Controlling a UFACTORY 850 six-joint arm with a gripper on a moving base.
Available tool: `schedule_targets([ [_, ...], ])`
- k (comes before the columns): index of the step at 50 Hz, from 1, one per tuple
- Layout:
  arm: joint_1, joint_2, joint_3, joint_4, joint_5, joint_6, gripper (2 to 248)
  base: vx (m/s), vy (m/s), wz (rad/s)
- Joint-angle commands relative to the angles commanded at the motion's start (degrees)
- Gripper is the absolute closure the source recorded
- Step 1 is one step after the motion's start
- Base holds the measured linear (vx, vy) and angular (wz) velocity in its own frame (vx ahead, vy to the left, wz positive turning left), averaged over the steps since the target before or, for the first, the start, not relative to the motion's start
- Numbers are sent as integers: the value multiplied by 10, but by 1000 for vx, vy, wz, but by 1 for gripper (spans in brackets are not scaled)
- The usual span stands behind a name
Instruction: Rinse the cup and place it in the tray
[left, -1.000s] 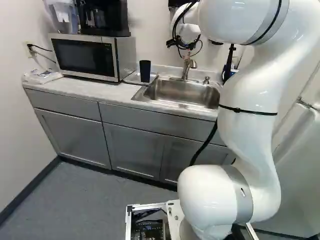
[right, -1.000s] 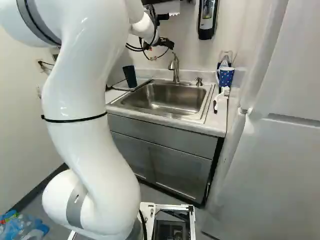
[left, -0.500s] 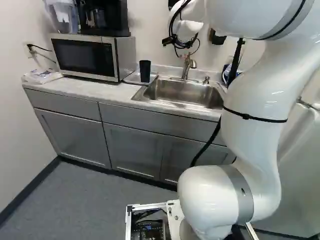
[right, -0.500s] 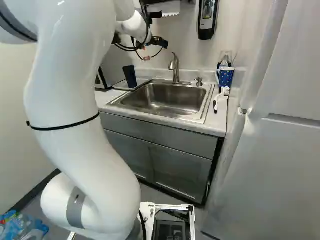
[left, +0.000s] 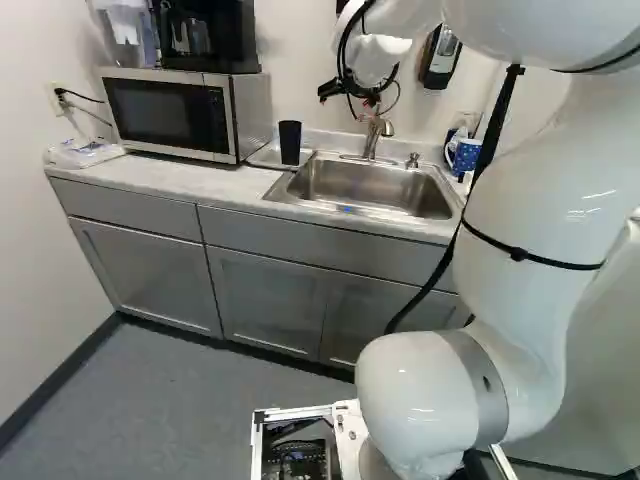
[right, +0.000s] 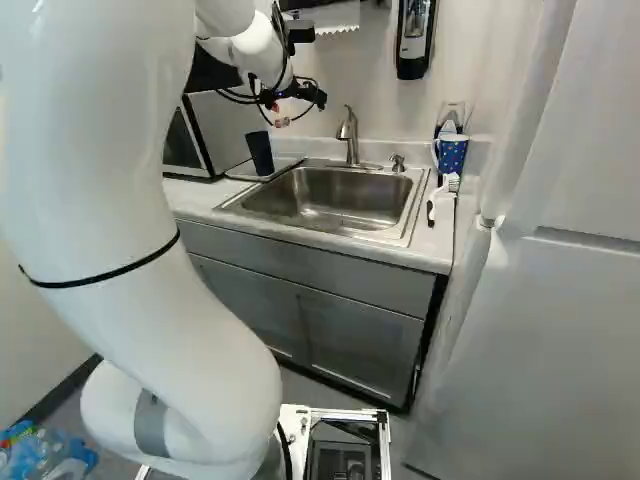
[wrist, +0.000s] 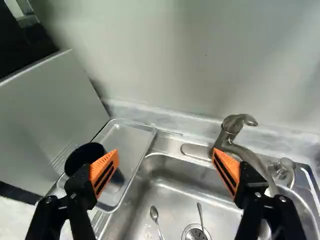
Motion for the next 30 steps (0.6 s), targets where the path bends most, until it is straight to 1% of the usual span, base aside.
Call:
schedule_targets([
  [18, -4, 45, 46, 0, -82, 0, 3, 0, 0, 0],
  [30, -17, 71, 72, 0, -138, 0, 3, 0, 0, 0],
])
